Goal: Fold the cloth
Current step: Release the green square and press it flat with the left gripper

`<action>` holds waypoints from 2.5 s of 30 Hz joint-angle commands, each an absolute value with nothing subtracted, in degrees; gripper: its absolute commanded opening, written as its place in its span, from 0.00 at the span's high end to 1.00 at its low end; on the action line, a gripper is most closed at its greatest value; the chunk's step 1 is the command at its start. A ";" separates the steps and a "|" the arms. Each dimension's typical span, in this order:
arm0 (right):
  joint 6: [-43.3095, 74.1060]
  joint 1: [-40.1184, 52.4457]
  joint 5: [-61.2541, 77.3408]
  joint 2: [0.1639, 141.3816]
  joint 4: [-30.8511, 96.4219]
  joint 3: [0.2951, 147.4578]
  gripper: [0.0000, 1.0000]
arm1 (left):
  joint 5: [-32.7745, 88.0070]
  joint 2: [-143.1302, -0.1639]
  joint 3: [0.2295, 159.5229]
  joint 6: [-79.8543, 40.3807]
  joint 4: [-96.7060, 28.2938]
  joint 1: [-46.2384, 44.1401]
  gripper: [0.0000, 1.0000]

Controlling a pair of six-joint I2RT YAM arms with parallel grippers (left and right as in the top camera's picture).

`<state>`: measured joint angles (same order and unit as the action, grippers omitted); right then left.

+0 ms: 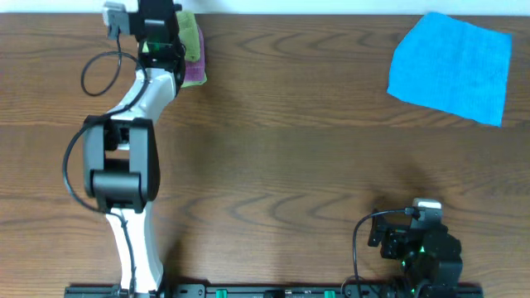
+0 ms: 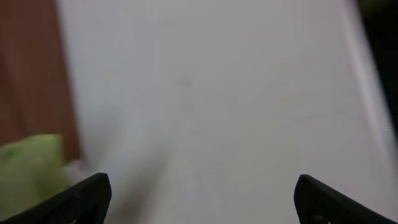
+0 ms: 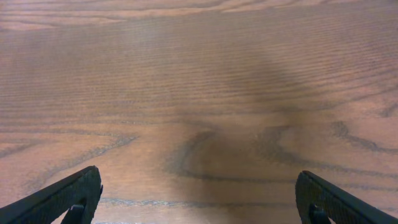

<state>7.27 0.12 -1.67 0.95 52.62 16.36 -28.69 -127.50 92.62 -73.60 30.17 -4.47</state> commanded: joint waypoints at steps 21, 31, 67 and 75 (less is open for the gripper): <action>8.12 -0.14 -1.45 0.49 52.75 16.03 0.01 | -25.82 -129.95 92.77 -77.78 19.84 -3.86 0.05; 8.12 -0.14 -1.45 0.49 52.75 16.03 0.01 | -20.40 -126.67 92.79 -74.74 27.75 -4.21 0.05; 8.12 -0.14 -1.45 0.49 52.75 16.03 0.01 | -24.05 -114.08 92.79 -95.39 -30.30 -4.86 0.05; 8.12 -0.14 -1.45 0.49 52.75 16.03 0.01 | -25.17 -118.50 92.77 -92.62 -15.46 -4.40 0.05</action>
<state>7.27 0.12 -1.65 0.95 52.64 16.34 -24.40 -114.96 92.60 -94.04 -17.47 -4.86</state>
